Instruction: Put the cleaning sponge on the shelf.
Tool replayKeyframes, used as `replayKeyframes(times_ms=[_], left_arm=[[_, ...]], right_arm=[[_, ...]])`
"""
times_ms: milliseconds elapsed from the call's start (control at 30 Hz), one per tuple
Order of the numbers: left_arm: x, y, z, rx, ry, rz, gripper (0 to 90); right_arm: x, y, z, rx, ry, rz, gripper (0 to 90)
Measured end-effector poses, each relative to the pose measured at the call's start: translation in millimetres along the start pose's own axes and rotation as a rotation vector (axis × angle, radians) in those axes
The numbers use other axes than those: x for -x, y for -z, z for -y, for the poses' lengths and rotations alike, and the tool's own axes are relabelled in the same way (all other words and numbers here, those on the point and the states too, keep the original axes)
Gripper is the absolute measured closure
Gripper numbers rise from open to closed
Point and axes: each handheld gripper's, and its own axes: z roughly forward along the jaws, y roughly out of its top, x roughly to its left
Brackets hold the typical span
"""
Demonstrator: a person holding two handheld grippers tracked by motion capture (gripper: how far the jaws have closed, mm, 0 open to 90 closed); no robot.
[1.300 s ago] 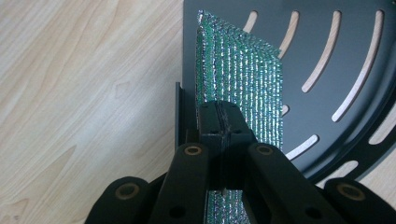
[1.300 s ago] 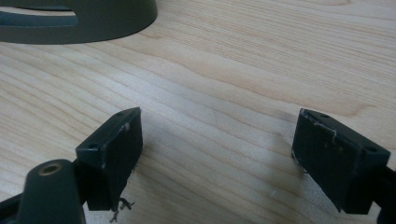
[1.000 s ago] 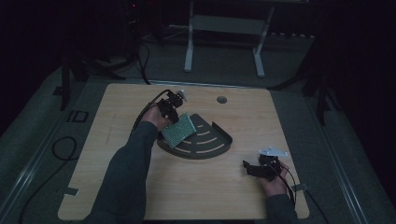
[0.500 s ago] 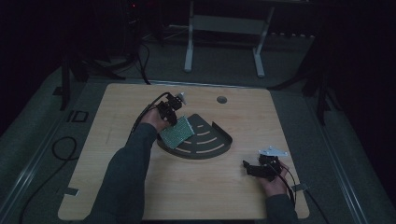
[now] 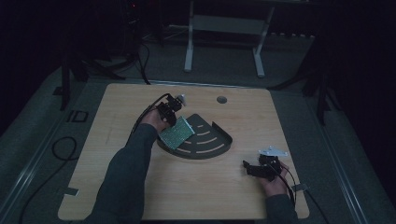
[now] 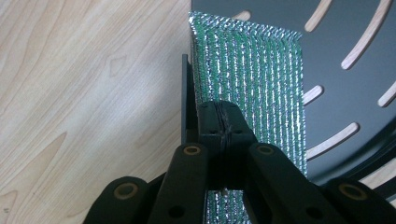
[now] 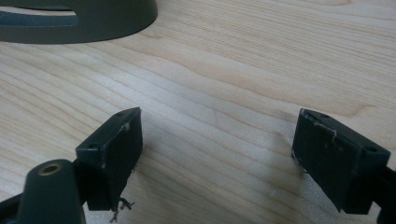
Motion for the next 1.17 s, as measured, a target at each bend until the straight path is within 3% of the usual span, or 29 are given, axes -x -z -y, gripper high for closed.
replayKeyframes(times_ms=[267, 500, 833, 967, 1033, 1167], left_arm=[[-1.5, -2.9, 1.8, -0.019, 0.003, -0.013, 89.8], [-2.0, -0.6, 3.4, -0.002, 0.007, 0.001, 89.2], [-12.2, 21.3, 16.7, 0.114, 0.065, 0.099, 75.1], [-16.7, 27.6, 23.3, 0.128, 0.073, 0.095, 71.4], [-23.0, 35.1, 33.4, 0.172, 0.101, 0.108, 70.2], [-28.4, 42.4, 47.6, 0.212, 0.134, 0.137, 67.9]], right_arm=[[0.0, 0.0, 0.0, 0.000, 0.000, 0.000, 15.8], [0.0, 0.0, 0.0, 0.000, 0.000, 0.000, 15.8], [0.0, 0.0, 0.0, 0.000, 0.000, -0.001, 15.8], [0.0, 0.0, 0.0, 0.000, 0.001, -0.001, 15.8], [0.0, 0.0, 0.0, 0.000, 0.000, -0.001, 15.8], [0.0, 0.0, 0.0, 0.000, 0.001, -0.001, 15.8]])
